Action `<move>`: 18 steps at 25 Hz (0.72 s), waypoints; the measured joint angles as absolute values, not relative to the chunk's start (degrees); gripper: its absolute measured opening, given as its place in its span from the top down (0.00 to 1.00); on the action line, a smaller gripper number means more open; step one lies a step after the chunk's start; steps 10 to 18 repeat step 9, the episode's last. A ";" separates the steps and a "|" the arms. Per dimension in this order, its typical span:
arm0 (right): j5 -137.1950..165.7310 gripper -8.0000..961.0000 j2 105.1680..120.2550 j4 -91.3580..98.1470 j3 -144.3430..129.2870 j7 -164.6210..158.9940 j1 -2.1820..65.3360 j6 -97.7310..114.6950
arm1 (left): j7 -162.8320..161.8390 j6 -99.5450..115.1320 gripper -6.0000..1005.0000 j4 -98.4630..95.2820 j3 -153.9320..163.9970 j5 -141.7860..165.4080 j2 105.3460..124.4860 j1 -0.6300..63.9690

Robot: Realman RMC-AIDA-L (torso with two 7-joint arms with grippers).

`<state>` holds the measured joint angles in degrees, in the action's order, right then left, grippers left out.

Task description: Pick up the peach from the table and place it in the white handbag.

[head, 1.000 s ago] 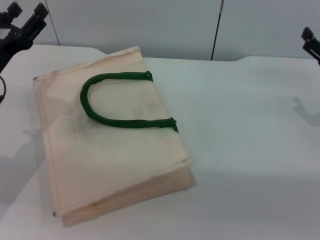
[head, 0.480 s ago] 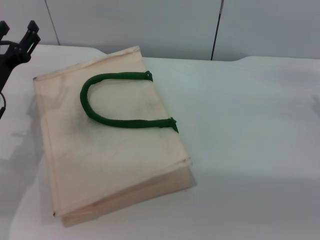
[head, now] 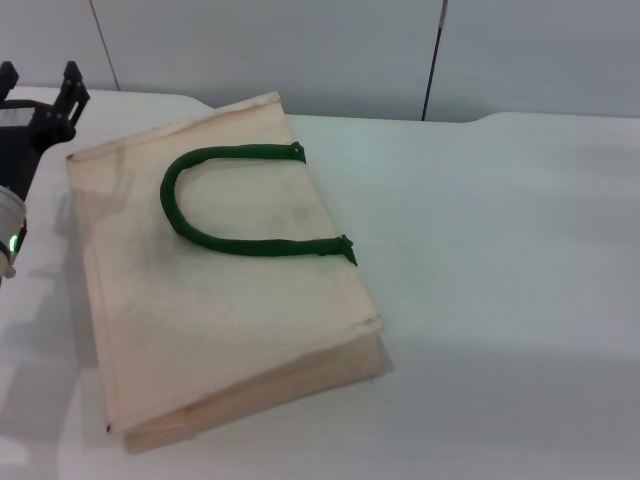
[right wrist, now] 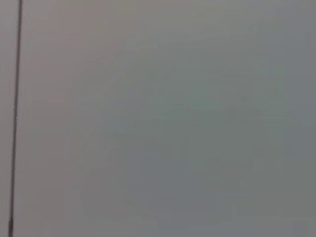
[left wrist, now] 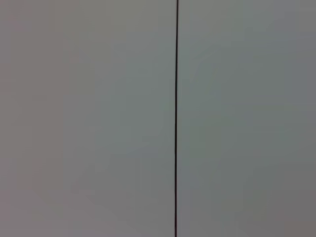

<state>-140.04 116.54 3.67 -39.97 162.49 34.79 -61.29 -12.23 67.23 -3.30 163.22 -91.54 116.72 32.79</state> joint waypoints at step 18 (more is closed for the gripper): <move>-139.72 0.10 116.54 3.00 -39.82 162.54 35.97 -59.60 | -8.56 67.16 0.22 -4.54 163.75 -89.52 116.77 33.24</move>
